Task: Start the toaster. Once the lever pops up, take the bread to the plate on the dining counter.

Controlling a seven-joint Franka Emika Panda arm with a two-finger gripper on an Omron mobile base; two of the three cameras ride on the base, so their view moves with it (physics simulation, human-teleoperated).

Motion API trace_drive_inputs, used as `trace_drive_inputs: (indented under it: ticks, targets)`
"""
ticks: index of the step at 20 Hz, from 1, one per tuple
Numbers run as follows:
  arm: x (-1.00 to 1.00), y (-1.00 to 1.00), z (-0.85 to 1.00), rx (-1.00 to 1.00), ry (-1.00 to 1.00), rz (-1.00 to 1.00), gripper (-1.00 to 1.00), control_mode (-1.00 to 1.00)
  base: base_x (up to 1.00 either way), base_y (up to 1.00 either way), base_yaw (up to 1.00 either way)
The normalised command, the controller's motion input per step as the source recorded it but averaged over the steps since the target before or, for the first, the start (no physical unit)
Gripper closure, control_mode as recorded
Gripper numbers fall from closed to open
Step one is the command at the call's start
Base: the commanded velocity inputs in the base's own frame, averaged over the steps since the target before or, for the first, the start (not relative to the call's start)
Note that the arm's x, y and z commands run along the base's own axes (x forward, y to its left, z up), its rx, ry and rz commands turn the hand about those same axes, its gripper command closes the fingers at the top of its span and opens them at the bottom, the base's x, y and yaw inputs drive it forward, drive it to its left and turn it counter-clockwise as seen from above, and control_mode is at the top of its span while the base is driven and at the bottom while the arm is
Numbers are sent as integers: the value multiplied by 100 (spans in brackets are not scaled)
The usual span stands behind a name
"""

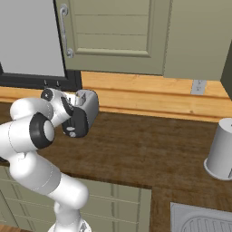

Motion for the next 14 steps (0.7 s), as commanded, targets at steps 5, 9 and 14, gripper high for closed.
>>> trace_drive_inputs:
  ticks: [5,9,14]
  targets:
    - [0,0,0,0,0,0,-100,-100,0,0,0]
    - [0,0,0,0,0,0,-100,-100,0,0,0]
    - [0,0,0,0,0,0,-100,-100,0,0,0]
